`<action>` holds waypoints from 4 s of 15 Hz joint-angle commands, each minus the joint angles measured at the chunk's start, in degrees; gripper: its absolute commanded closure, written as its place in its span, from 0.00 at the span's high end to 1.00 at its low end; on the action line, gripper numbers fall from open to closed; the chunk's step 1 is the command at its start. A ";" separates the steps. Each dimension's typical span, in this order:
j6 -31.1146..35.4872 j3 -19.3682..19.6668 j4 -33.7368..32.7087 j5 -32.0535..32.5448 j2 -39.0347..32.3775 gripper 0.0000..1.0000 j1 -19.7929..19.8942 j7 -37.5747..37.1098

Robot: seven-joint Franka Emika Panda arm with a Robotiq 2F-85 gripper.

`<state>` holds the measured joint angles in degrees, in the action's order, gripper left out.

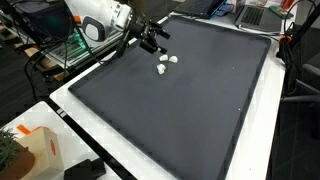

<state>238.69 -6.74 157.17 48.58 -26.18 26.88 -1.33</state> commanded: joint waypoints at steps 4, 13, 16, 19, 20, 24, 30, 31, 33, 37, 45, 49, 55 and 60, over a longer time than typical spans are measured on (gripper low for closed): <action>-21.78 4.93 -0.05 -15.73 12.01 1.00 -15.25 -5.54; -43.06 -1.66 0.53 -14.16 23.86 1.00 -17.72 -14.47; -44.69 -2.28 1.13 -15.67 26.14 1.00 -18.10 -16.18; -48.70 -2.98 -0.10 -16.35 27.17 1.00 -18.45 -19.06; -50.21 -3.25 -0.41 -16.24 27.39 1.00 -18.51 -20.18; -51.12 -4.46 -1.32 -16.25 27.64 1.00 -18.80 -23.82; -48.71 -4.52 -1.46 -16.02 28.84 1.00 -18.41 -27.78; -49.38 -4.50 -1.66 -16.04 29.11 1.00 -18.43 -28.44; -55.14 -2.05 -1.31 -26.46 30.45 1.00 -23.42 -19.44; -63.46 -3.89 -4.13 -26.29 31.90 1.00 -23.01 -19.80; -74.08 -3.59 -9.47 -36.38 30.62 1.00 -27.58 -9.44; -73.99 -3.62 -9.59 -36.22 30.46 1.00 -27.34 -9.56; -88.46 -1.54 -14.19 -40.33 29.21 1.00 -29.85 -2.80; -90.82 -0.85 -15.53 -42.79 29.05 1.00 -30.15 -0.33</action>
<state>147.96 -8.76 141.66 5.69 2.84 -2.11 -1.61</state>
